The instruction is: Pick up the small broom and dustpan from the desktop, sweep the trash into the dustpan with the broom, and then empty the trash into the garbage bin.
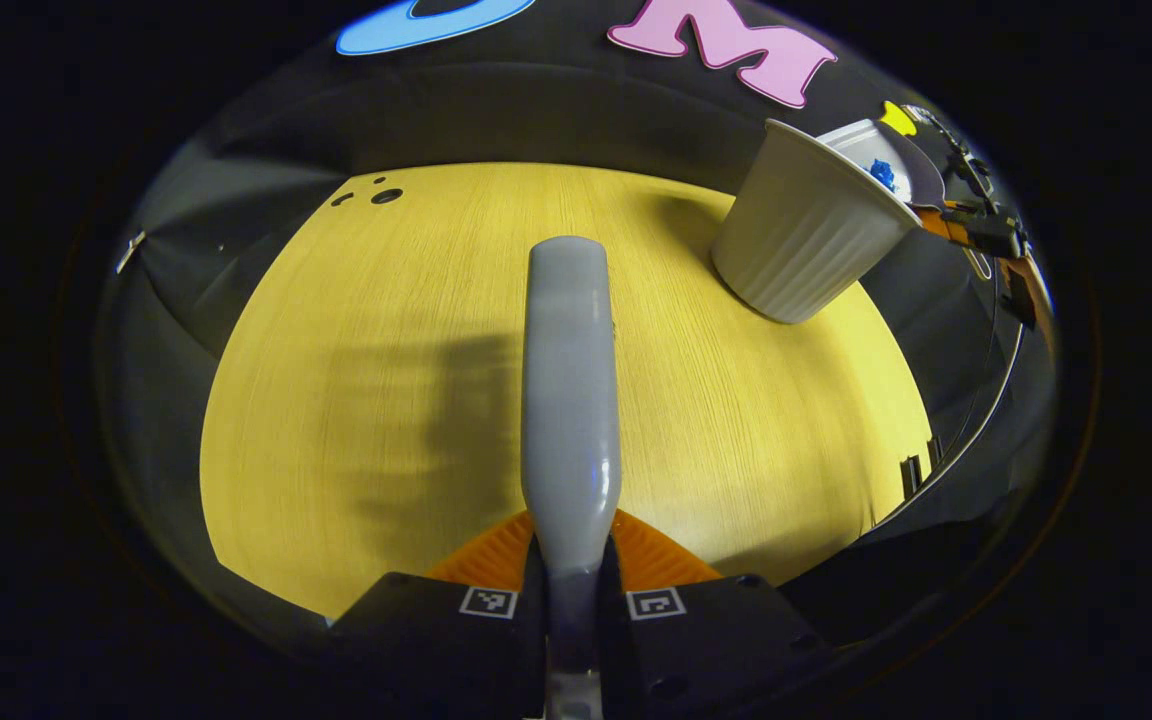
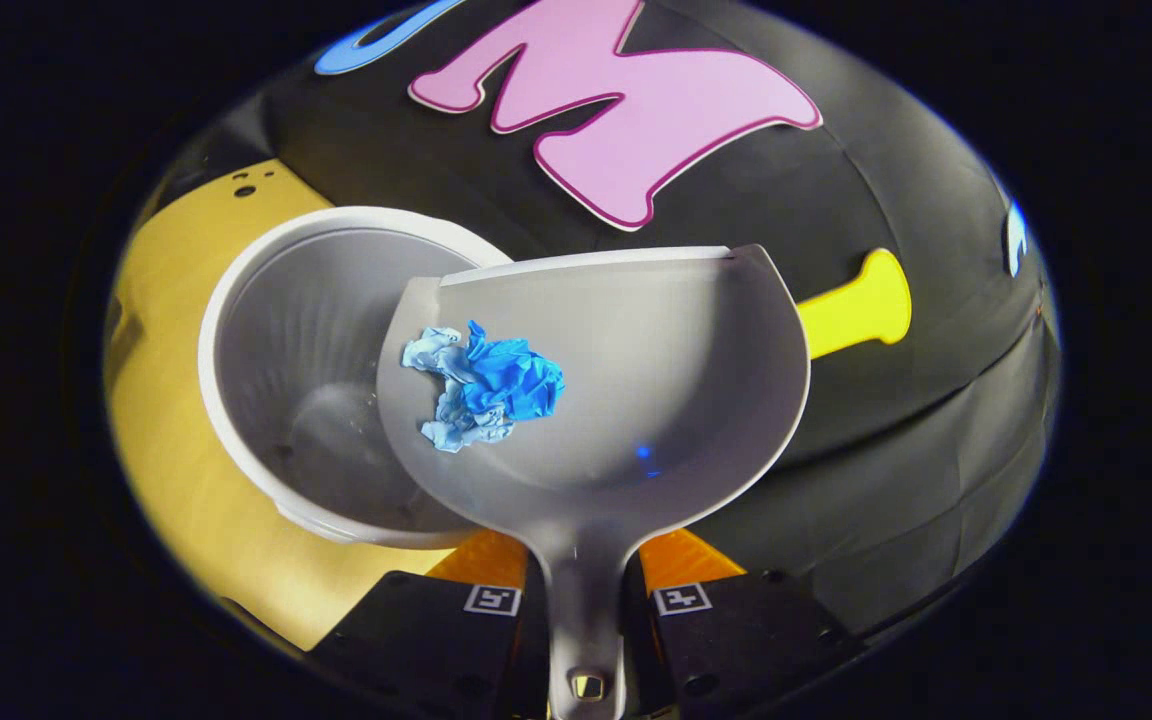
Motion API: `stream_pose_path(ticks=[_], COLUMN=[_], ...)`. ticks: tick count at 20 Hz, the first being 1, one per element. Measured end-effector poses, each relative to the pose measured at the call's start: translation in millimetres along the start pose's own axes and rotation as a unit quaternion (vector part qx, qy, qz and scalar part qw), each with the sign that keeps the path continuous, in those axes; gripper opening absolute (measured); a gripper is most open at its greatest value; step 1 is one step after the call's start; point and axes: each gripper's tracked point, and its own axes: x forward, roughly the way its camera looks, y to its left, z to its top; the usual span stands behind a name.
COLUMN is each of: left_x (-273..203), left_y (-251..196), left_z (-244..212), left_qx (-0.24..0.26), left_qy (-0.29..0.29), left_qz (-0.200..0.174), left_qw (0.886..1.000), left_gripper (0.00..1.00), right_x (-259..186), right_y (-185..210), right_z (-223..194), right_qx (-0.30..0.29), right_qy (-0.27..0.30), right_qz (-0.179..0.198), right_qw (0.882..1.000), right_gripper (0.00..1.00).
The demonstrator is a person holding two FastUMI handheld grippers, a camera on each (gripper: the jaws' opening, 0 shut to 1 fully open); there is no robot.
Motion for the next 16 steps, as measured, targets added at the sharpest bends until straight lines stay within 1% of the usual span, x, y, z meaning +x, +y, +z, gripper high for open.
stream_pose_path(ticks=[7, 8, 9, 10, 11, 16], left_x=[-1, 0, -1, -3, -4, -4], left_y=[2, 3, 4, 4, 2, -2], left_z=[-1, -3, -5, -8, -11, -21], left_qx=[0.009, 0.013, 0.019, 0.027, 0.032, 0.036], left_qy=[-0.001, 0.001, 0.003, 0.003, 0.004, 0.007], left_qz=[-0.006, -0.004, 0.001, 0.004, 0.004, -0.002], left_qw=[1.000, 1.000, 1.000, 1.000, 0.999, 0.999], left_gripper=[0.25, 0.29, 0.25, 0.29, 0.25, 0.25], right_x=[-1, -3, -4, -6, -7, -13], right_y=[-8, -9, -9, -11, -13, -16], right_z=[3, 3, 5, 6, 7, 13], right_qx=[-0.072, -0.083, -0.093, -0.104, -0.117, -0.165], right_qy=[-0.018, -0.019, -0.021, -0.023, -0.025, -0.052], right_qz=[-0.056, -0.065, -0.074, -0.084, -0.093, -0.130], right_qw=[0.996, 0.994, 0.993, 0.991, 0.988, 0.976], right_gripper=[0.33, 0.33, 0.33, 0.33, 0.33, 0.33])
